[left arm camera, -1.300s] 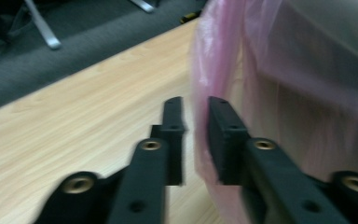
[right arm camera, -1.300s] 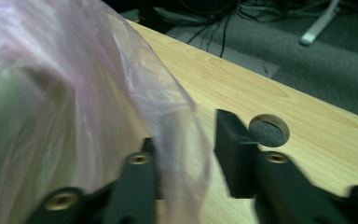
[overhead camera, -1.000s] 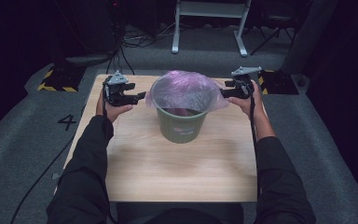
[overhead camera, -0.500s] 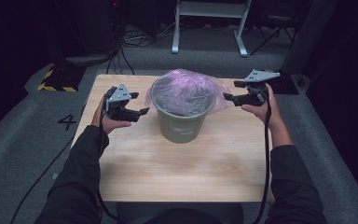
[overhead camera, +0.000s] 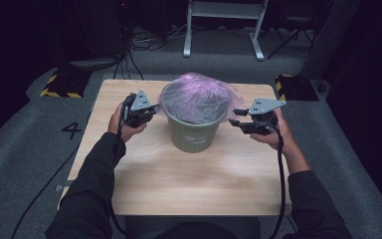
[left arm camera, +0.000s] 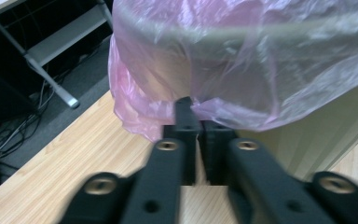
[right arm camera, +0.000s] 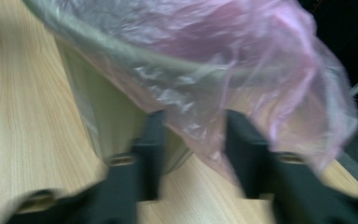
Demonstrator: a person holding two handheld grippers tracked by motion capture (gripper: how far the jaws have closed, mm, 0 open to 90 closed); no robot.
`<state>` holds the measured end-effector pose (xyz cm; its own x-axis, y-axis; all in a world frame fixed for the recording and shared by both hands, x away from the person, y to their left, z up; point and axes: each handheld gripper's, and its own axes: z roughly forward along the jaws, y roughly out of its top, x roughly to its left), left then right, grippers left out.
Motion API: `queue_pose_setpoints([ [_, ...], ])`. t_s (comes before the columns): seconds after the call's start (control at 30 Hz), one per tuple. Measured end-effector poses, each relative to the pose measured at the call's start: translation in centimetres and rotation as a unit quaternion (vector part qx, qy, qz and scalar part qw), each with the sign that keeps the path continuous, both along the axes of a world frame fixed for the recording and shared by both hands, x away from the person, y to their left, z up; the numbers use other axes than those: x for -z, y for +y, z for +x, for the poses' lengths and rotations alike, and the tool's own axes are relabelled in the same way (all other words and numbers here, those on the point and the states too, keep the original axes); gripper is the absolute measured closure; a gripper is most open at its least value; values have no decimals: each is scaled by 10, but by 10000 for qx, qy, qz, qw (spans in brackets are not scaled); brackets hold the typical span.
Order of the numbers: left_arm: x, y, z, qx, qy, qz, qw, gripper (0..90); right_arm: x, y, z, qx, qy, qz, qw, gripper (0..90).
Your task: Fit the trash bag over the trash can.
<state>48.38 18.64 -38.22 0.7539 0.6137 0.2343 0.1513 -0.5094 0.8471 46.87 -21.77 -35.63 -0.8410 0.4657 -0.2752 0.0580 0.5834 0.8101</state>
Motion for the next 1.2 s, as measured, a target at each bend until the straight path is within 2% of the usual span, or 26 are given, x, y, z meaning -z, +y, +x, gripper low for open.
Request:
queue_pose_setpoints([
  [0.07,2,-1,-1,71,11,-9,10000,900,5,1,-1,-50,4,103,9999,838],
  [0.13,6,-2,-3,147,5,0,9999,900,9,-1,-2,-65,-1,257,9996,900],
  [0.2,11,-1,-7,243,21,-42,9997,900,12,-5,-4,-144,53,388,9991,900],
  [0.33,21,0,-17,394,2,-59,9992,900,23,-7,-5,-269,229,374,9987,900],
  [0.4,26,1,-20,475,-3,0,9989,900,31,-4,-6,-319,279,251,9988,900],
  [0.53,33,6,-26,569,-38,-77,9983,900,37,-5,-6,-366,335,356,9981,900],
  [0.6,32,10,-31,675,-76,-280,9973,900,39,-7,-8,-443,336,422,9976,900],
  [0.63,29,12,-36,757,-114,-314,9966,900,37,-9,-11,-525,264,521,9969,900],
  [0.67,27,13,-40,780,-213,-249,9964,900,34,-12,-15,-622,234,649,9957,900],
  [0.7,24,14,-44,821,-255,-280,9959,900,31,-15,-19,-652,173,708,9952,900],
  [0.73,23,16,-48,917,-253,-369,9948,900,28,-18,-22,-664,155,754,9948,900],
  [0.77,22,16,-50,960,-264,-309,9946,900,27,-20,-23,-737,195,786,9940,900],
  [0.8,23,15,-53,981,-286,-168,9946,900,28,-20,-24,-765,197,714,9943,900],
  [0.87,29,10,-56,980,-238,332,9944,900,35,-18,-27,-803,236,401,9957,900],
  [0.93,38,4,-57,981,-194,712,9924,900,41,-16,-28,-842,290,135,9959,900],
  [1.0,48,0,-55,955,-121,850,9917,900,49,-12,-28,-907,348,-116,9952,900],
  [1.07,54,-1,-50,919,-19,854,9921,900,54,-10,-25,-921,520,-222,9941,900],
  [1.1,57,-2,-47,910,40,912,9917,900,57,-8,-22,-927,568,-360,9934,900],
  [1.17,67,-6,-40,780,129,1179,9899,900,68,-5,-15,-802,679,-724,9918,900],
  [1.2,71,-6,-37,760,173,1173,9900,900,74,-4,-11,-782,781,-778,9908,900],
])
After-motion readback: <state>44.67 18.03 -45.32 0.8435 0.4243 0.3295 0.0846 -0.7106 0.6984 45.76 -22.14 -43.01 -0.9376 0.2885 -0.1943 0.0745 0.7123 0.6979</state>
